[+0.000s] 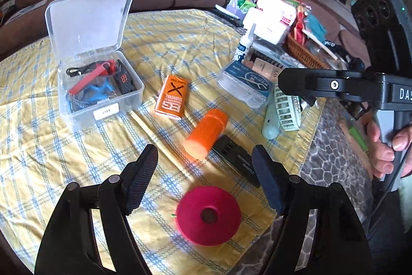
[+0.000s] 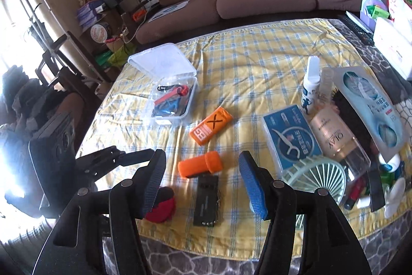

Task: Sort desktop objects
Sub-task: 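Grasp the red tape roll with the left gripper while the right grasps the black whistle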

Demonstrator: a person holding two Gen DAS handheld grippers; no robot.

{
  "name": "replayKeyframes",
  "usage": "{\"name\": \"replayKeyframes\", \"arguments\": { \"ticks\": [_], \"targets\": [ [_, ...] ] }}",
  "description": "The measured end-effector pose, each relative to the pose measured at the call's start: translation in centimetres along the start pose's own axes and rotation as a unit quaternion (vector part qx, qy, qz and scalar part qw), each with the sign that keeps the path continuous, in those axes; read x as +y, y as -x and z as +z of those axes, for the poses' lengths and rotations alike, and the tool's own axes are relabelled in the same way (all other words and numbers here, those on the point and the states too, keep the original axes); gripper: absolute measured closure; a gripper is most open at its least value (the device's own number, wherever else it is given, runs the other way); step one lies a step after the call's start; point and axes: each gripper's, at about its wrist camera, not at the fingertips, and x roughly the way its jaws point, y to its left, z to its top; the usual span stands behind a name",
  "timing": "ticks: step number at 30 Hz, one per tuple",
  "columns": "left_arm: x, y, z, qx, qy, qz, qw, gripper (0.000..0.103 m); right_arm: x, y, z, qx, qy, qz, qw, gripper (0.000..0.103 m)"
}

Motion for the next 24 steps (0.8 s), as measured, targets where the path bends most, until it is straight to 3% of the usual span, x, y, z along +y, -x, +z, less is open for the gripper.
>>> {"name": "replayKeyframes", "arguments": {
  "ticks": [5, 9, 11, 13, 18, 20, 22, 24],
  "targets": [
    [-0.6, 1.3, -2.9, 0.005, 0.012, 0.007, 0.9999, 0.029, -0.2, -0.8, -0.4, 0.008, -0.009, 0.016, 1.0, 0.042],
    [-1.4, 0.8, -4.4, 0.023, -0.002, 0.032, 0.9992, 0.029, 0.2, -1.4, -1.0, 0.023, 0.008, -0.005, 1.0, 0.038],
    [-1.7, 0.3, -4.8, 0.025, -0.009, 0.051, 0.9983, 0.031, 0.9, -2.3, -1.8, 0.042, 0.031, -0.023, 0.998, 0.038],
    [-1.9, 0.0, -4.9, 0.019, -0.013, 0.071, 0.9972, 0.044, 1.3, -3.6, -2.5, 0.066, 0.044, -0.035, 0.996, 0.038],
    [-1.4, 0.2, -4.9, 0.013, -0.005, 0.068, 0.9976, 0.045, 1.1, -6.1, -3.8, 0.102, 0.05, -0.051, 0.992, 0.043],
    [-1.5, 0.2, -4.8, 0.014, -0.006, 0.077, 0.9969, 0.043, 1.1, -6.7, -4.2, 0.112, 0.054, -0.054, 0.991, 0.044],
    [-1.3, 0.2, -4.7, 0.009, 0.001, 0.096, 0.9954, 0.029, 1.4, -7.2, -4.6, 0.119, 0.063, -0.06, 0.989, 0.046],
    [-0.8, 0.1, -4.7, 0.007, 0.014, 0.082, 0.9965, 0.029, 1.6, -7.6, -4.9, 0.121, 0.074, -0.068, 0.988, 0.05]
  ]
}}
